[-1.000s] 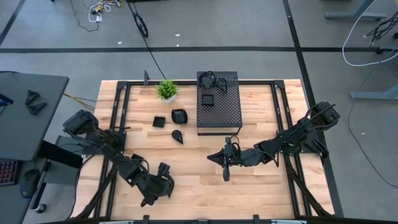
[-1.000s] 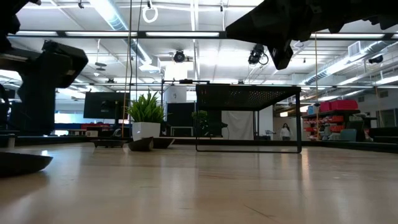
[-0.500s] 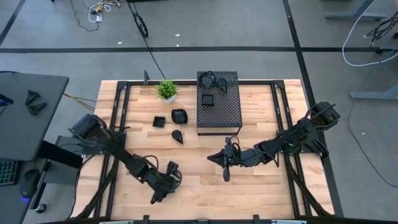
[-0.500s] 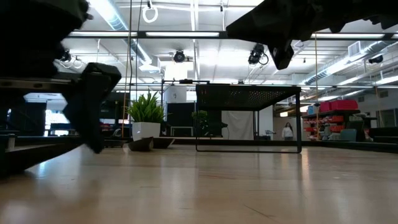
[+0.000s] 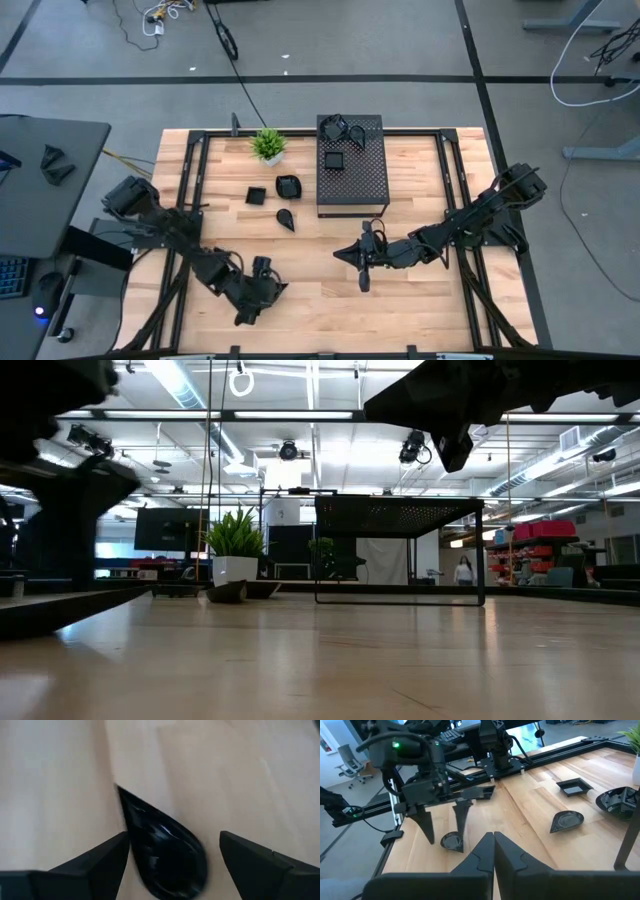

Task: Pick & Place Mini shaped plates
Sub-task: Stack the bottom drop shaped plate on top of the drop shaped plates on the shelf

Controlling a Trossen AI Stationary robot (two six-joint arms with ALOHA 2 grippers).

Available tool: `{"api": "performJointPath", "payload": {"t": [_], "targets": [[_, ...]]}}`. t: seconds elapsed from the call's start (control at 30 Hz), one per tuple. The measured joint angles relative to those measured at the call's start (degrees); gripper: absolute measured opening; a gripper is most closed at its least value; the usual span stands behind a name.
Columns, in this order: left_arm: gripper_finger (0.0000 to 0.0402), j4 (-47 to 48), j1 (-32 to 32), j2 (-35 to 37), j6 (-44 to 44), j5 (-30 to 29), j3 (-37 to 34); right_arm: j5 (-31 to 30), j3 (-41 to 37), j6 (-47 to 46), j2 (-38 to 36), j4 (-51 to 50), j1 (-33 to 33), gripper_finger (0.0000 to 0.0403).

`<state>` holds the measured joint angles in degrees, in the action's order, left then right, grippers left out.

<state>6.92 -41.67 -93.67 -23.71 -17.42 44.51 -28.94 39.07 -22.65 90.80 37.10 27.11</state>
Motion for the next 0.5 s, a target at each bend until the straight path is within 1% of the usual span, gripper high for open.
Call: {"api": "performJointPath", "payload": {"t": [0.1, 0.23, 0.37, 0.5], "targets": [[0.0314, 1.5, -2.3, -0.1, -6.1, -1.9, 0.0, 0.0, 0.0, 0.0, 0.0, 0.0, 0.0, 0.0008], [0.0314, 3.0, -5.3, -0.1, -12.3, -9.0, 0.0, 0.0, 0.0, 0.6, 0.0, 0.0, 0.0, 0.0008], [0.0314, 4.5, -7.2, -0.1, -16.6, -13.6, 0.0, 0.0, 0.0, 0.7, 0.0, 0.0, 0.0, 0.0008], [0.0314, 4.6, -8.7, -0.1, -19.0, -15.0, 0.0, 0.0, 0.0, 0.8, 0.0, 0.0, 0.0, 0.0008]]}}
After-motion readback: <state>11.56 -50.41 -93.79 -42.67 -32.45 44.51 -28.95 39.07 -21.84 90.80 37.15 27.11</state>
